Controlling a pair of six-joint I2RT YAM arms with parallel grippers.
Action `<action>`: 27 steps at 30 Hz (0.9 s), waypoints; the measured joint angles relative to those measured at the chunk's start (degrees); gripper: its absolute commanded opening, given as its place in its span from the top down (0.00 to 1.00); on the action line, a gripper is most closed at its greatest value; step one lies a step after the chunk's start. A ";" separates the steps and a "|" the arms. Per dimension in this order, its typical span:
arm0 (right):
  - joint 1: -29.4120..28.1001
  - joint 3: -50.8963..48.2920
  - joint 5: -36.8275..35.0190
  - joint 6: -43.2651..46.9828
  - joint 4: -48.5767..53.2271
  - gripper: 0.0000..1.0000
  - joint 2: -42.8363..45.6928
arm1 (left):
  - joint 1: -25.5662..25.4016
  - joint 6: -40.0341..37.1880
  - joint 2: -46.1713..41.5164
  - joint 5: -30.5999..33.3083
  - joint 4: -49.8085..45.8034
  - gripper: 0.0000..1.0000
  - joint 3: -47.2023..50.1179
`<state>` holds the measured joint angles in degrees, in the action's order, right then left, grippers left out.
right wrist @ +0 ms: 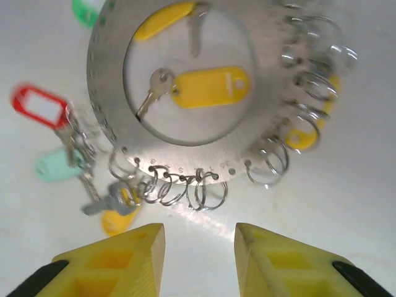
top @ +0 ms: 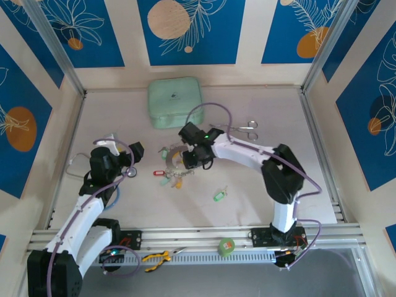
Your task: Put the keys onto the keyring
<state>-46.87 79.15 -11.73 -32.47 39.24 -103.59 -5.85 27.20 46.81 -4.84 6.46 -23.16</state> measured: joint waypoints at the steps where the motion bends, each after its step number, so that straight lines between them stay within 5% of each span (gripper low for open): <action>1: 0.90 -1.25 0.59 -4.81 -0.74 0.66 1.40 | 0.00 0.04 -0.07 0.00 0.09 0.04 0.22; 7: 4.39 -10.78 3.78 -28.98 -5.92 0.69 4.81 | 0.00 1.05 -0.20 -0.04 0.39 0.04 1.09; 12: 5.14 -13.46 6.47 -39.91 -8.70 0.75 4.31 | 0.00 1.60 -0.26 -0.07 1.18 0.04 1.77; 27: 6.05 -13.44 9.18 -48.70 -15.21 0.79 -1.38 | 0.00 2.56 -0.42 -0.70 2.14 0.04 2.45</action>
<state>-40.82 65.71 -2.55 -81.17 24.03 -104.97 -5.85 29.76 46.39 -5.54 8.60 -20.71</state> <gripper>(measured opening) 0.213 0.959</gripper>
